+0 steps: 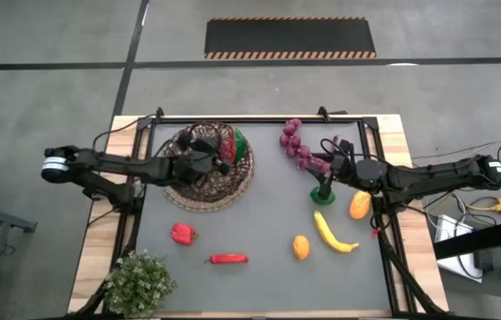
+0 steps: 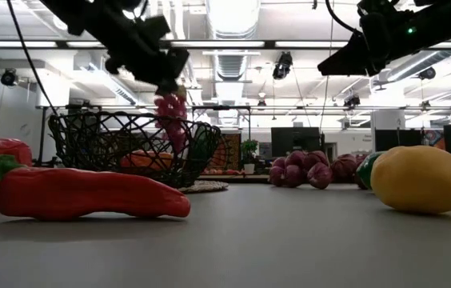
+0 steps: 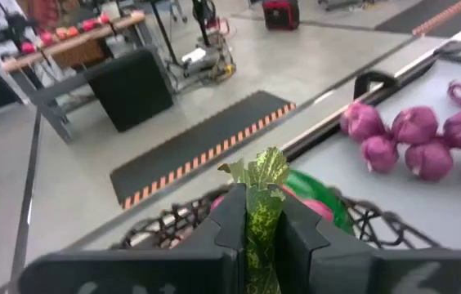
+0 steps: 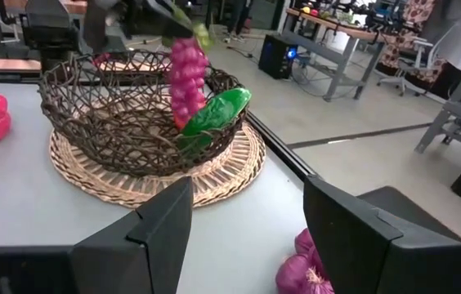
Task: Build produce basket
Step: Put the grapes into the wire basket
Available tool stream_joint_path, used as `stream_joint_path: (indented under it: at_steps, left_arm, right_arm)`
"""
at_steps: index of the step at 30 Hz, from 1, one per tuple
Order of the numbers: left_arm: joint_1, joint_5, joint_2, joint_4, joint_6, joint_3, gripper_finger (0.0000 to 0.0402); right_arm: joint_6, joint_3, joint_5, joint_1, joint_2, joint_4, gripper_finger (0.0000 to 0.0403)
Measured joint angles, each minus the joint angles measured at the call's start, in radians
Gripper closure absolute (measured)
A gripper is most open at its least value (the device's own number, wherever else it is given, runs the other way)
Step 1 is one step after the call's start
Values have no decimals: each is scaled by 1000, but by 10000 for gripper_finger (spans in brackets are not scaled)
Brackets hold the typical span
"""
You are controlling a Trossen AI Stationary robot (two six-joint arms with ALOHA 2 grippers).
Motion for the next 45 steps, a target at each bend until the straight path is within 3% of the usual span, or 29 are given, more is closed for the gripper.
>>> stream_joint_path:
  at_steps: [11,25,45]
  left_arm:
    - [84,77,107,29,-7,4,384]
    - [139,80,161,62,-7,6,379]
    - [248,94,149,82,-3,8,245]
  right_arm:
    - [1,0,-1,0,0,0,184]
    - [17,0,-1,0,1,-3,184]
    - [26,0,-1,0,1,-3,184]
